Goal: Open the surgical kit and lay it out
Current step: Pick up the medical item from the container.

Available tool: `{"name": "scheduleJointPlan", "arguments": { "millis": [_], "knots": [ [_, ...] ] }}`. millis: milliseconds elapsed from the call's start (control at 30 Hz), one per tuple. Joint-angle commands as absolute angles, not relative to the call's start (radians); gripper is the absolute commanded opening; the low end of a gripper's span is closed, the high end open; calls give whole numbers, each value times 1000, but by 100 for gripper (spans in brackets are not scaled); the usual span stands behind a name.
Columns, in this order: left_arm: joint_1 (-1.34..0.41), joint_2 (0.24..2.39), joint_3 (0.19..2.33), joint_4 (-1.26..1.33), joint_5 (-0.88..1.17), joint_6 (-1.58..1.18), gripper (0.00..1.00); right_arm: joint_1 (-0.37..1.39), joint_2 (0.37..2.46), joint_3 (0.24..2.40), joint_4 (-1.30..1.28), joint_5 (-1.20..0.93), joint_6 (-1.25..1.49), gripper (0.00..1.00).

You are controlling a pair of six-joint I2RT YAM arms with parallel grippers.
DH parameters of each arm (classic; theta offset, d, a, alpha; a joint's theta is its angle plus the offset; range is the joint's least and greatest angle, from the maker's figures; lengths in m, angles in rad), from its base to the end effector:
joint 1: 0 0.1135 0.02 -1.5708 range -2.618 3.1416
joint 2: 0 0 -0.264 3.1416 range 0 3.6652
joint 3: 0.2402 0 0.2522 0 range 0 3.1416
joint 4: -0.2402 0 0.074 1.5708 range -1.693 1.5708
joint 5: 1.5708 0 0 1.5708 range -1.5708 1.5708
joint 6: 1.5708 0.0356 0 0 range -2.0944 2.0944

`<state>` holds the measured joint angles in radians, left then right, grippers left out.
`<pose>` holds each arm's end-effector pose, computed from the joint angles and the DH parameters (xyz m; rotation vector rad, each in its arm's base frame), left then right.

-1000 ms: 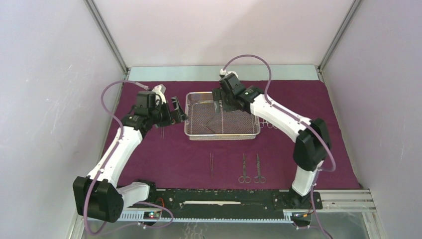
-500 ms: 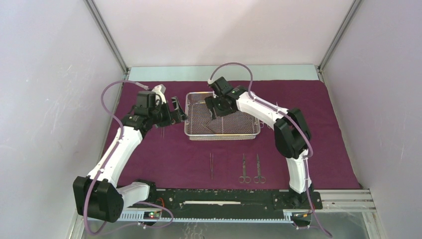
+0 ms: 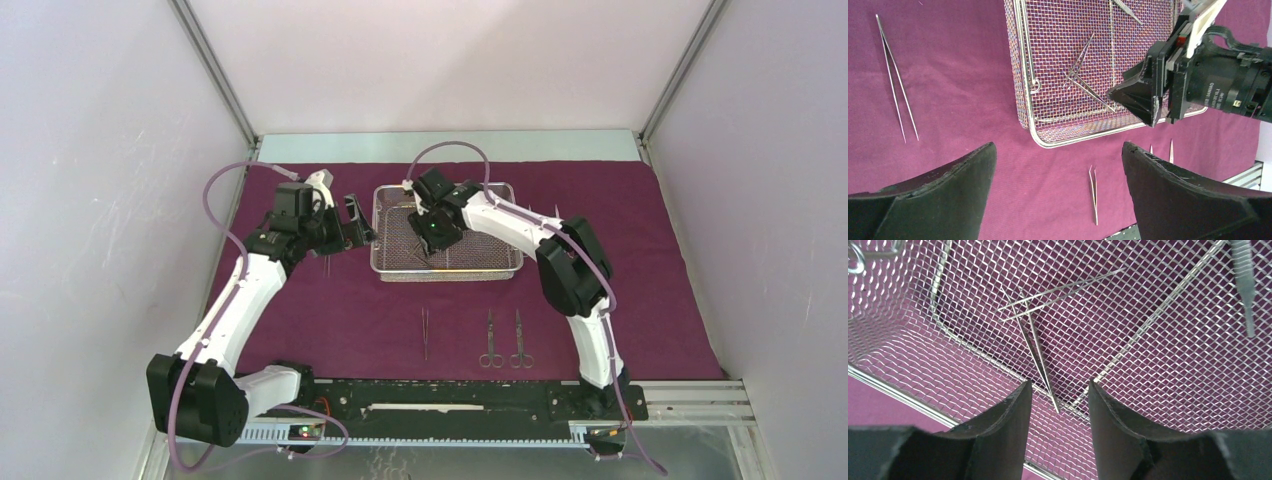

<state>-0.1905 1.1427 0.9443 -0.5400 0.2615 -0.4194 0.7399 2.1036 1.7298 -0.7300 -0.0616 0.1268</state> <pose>0.2364 -0.0550 0.2913 -0.1328 2.3531 -0.6074 0.3333 0.3073 0.2095 -0.8405 2.5892 0.3480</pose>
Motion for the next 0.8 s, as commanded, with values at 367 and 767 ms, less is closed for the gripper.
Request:
{"name": "scheduleJointPlan", "arguments": {
  "millis": [367, 767],
  "knots": [
    [-195, 1140, 917, -518, 256, -414, 100, 782, 2132, 1710, -749, -72, 75, 47],
    [-195, 1140, 916, -518, 252, -414, 100, 800, 2163, 1686, -745, -81, 68, 38]
  ]
}}
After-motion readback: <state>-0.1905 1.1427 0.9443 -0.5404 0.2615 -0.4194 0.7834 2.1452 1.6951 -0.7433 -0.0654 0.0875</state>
